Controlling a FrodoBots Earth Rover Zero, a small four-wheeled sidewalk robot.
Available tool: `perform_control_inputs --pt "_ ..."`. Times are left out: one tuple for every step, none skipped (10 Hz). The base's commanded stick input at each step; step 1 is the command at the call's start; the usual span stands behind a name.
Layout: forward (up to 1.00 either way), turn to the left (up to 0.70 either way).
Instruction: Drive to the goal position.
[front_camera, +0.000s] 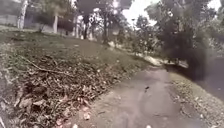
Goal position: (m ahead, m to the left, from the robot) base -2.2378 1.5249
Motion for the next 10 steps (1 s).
perform_control_inputs --pt "0.0 1.0" --pt "0.0 1.0" --pt "0.0 1.0" --pt "0.0 1.0" --pt "0.0 1.0" --pt "0.0 1.0" --pt "0.0 1.0" --pt "0.0 1.0" --pt "0.0 1.0" --pt "0.0 1.0"
